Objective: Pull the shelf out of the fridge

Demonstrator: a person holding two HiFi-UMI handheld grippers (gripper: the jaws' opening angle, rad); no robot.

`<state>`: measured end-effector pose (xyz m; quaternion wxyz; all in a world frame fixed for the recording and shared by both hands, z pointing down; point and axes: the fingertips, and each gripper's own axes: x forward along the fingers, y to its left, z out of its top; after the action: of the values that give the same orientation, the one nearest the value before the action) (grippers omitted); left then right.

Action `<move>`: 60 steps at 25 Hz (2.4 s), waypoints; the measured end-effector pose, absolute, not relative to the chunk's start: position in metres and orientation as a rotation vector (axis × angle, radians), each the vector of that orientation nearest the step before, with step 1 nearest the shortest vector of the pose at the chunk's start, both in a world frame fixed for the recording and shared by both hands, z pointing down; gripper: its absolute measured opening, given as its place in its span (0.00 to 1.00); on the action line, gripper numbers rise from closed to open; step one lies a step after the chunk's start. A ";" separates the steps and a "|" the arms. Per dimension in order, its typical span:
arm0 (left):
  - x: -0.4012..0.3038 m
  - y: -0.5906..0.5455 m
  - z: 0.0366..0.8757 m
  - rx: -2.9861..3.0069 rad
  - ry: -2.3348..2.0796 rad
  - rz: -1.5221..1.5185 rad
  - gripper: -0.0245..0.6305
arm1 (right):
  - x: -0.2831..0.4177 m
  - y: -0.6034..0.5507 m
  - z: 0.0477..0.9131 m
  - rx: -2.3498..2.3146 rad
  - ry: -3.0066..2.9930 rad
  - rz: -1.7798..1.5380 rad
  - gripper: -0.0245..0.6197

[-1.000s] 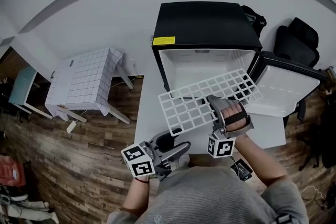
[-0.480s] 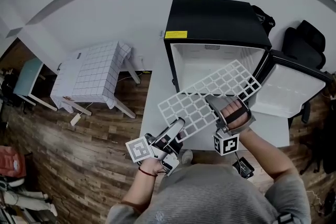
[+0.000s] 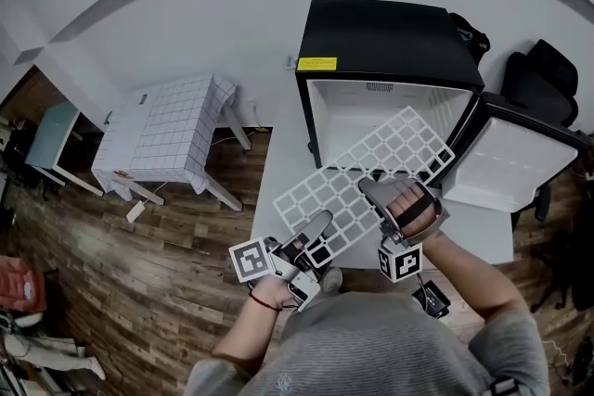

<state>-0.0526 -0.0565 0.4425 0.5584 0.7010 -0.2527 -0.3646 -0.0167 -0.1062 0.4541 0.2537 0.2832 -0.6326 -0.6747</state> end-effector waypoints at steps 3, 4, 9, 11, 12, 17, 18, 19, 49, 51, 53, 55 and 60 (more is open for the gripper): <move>-0.054 -0.059 0.446 1.626 -0.602 -0.877 0.11 | -0.017 -0.109 0.458 0.758 -1.720 -1.831 0.08; -0.054 -0.060 0.446 1.618 -0.602 -0.883 0.11 | -0.017 -0.109 0.460 0.756 -1.723 -1.831 0.08; -0.058 -0.063 0.452 1.548 -0.609 -0.915 0.10 | -0.017 -0.109 0.464 0.743 -1.720 -1.860 0.13; -0.058 -0.066 0.455 1.526 -0.609 -0.920 0.10 | -0.015 -0.111 0.463 0.727 -1.746 -1.830 0.20; -0.057 -0.067 0.456 1.517 -0.607 -0.925 0.10 | -0.013 -0.113 0.463 0.723 -1.764 -1.808 0.22; -0.073 -0.076 0.459 1.472 -0.641 -1.001 0.10 | 0.007 -0.124 0.467 0.705 -1.761 -1.740 0.24; -0.080 -0.078 0.459 1.471 -0.656 -1.019 0.10 | 0.012 -0.125 0.468 0.700 -1.762 -1.729 0.24; -0.086 -0.081 0.459 1.472 -0.669 -1.038 0.10 | 0.017 -0.125 0.468 0.700 -1.781 -1.704 0.24; -0.040 -0.079 0.472 1.502 -0.659 -1.037 0.11 | 0.109 -0.115 0.353 1.282 -2.956 -0.031 0.15; -0.036 -0.079 0.472 1.501 -0.656 -1.034 0.11 | 0.113 -0.113 0.351 1.290 -2.973 -0.009 0.11; -0.032 -0.078 0.473 1.502 -0.653 -1.027 0.11 | 0.116 -0.111 0.351 1.286 -2.974 -0.011 0.09; -0.028 -0.077 0.473 1.501 -0.648 -1.024 0.11 | 0.119 -0.107 0.353 1.273 -2.959 -0.038 0.06; -0.022 -0.074 0.473 1.501 -0.642 -1.029 0.11 | 0.125 -0.100 0.361 1.228 -2.955 -0.019 0.06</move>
<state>-0.0217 -0.0737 0.4729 0.5694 0.6395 -0.2734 -0.4382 0.1246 -0.0997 0.3611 -0.0290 0.3835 -0.9230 -0.0058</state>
